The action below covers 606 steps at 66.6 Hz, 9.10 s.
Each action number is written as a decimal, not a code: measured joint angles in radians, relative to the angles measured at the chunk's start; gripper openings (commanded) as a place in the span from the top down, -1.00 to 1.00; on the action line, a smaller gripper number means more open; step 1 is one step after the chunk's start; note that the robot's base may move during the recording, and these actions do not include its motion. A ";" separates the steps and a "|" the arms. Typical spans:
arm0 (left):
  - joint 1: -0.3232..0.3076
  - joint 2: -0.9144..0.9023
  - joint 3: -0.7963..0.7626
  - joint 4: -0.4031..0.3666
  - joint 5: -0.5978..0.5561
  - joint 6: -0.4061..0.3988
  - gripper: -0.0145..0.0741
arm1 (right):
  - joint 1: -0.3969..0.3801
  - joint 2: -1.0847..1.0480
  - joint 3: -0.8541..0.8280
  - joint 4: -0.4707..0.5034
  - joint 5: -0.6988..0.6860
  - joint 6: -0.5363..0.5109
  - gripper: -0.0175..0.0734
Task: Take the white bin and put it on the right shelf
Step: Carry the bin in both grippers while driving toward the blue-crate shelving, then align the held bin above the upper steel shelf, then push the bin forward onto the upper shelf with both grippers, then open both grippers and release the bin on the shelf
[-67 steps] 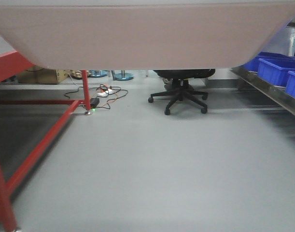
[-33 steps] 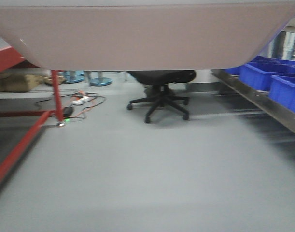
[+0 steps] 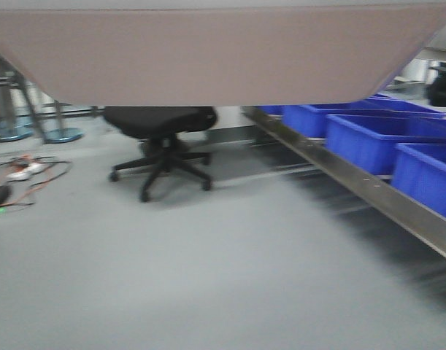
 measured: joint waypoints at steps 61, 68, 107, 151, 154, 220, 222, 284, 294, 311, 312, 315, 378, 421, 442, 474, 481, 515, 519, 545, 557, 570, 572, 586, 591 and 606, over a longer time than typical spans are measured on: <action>0.000 0.000 0.000 0.000 0.000 0.002 0.15 | 0.000 0.000 0.000 0.000 0.000 0.000 -0.38; 0.000 0.000 0.000 0.000 0.000 0.002 0.15 | 0.000 0.000 0.000 0.000 0.000 0.000 -0.38; 0.000 0.000 0.000 0.000 0.000 0.002 0.15 | 0.000 0.000 0.000 0.000 0.000 0.000 -0.38; 0.000 0.000 0.000 0.000 0.000 0.002 0.15 | 0.000 0.000 0.000 0.000 0.000 0.000 -0.38; 0.000 0.000 0.000 0.000 0.000 0.002 0.15 | 0.000 0.000 0.000 0.000 0.000 0.000 -0.38; 0.000 0.000 0.000 0.000 0.000 0.002 0.15 | 0.000 0.000 0.000 0.000 0.000 0.000 -0.38; 0.000 0.000 0.000 0.000 0.000 0.002 0.15 | 0.000 0.000 0.000 0.000 0.000 0.000 -0.38; 0.000 0.000 0.000 0.000 0.000 0.002 0.15 | 0.000 0.000 0.000 0.000 0.000 0.000 -0.38; 0.000 0.000 0.000 0.000 0.000 0.002 0.15 | 0.000 0.000 0.000 0.000 0.000 0.000 -0.38; 0.000 0.000 0.000 0.000 0.000 0.002 0.15 | 0.000 0.000 0.000 0.000 0.000 0.000 -0.38; 0.000 0.000 0.000 0.000 0.000 0.002 0.15 | 0.000 0.000 0.000 0.000 0.000 0.000 -0.38; 0.000 0.000 0.000 0.000 0.000 0.002 0.15 | 0.000 0.000 0.000 0.000 0.000 0.000 -0.38; 0.006 0.331 -0.290 -0.235 -0.110 0.013 0.15 | -0.002 0.351 -0.303 0.232 -0.083 0.002 -0.38; -0.006 0.487 -0.296 -0.283 -0.213 0.013 -0.18 | 0.014 0.554 -0.335 0.314 -0.121 -0.011 -0.44; -0.014 0.491 -0.296 -0.293 -0.308 0.013 -0.40 | 0.023 0.587 -0.336 0.325 -0.164 -0.014 -0.75; -0.014 0.491 -0.296 -0.248 -0.384 0.013 -0.28 | -0.025 0.589 -0.339 0.297 -0.239 -0.015 -0.74; -0.014 0.491 -0.296 -0.235 -0.384 0.013 0.18 | -0.025 0.589 -0.339 0.294 -0.227 -0.015 -0.50; -0.016 0.489 -0.296 -0.218 -0.400 0.006 0.94 | -0.025 0.591 -0.358 0.207 -0.255 -0.017 0.54; -0.030 0.464 -0.296 -0.190 -0.423 -0.001 0.94 | -0.025 0.578 -0.375 0.164 -0.263 -0.019 0.54; -0.233 0.188 -0.016 0.280 -1.055 -0.234 0.95 | 0.185 0.321 -0.181 -0.259 -0.811 -0.023 0.54; -0.246 0.059 0.264 0.274 -1.268 -0.234 0.96 | 0.243 0.204 0.128 -0.279 -1.121 -0.024 0.54; -0.246 -0.172 0.469 0.270 -1.291 -0.218 0.96 | 0.243 -0.015 0.414 -0.276 -1.273 -0.025 0.54; -0.246 -0.215 0.496 0.270 -1.292 -0.218 0.96 | 0.243 -0.057 0.453 -0.276 -1.278 -0.025 0.54; -0.246 -0.504 0.639 0.270 -1.301 -0.216 0.96 | 0.243 -0.378 0.678 -0.276 -1.284 -0.027 0.54; -0.246 -0.584 0.675 0.270 -1.301 -0.216 0.96 | 0.243 -0.488 0.744 -0.276 -1.284 -0.027 0.54; -0.246 -0.774 0.734 0.270 -1.301 -0.216 0.96 | 0.243 -0.784 0.853 -0.276 -1.238 -0.027 0.54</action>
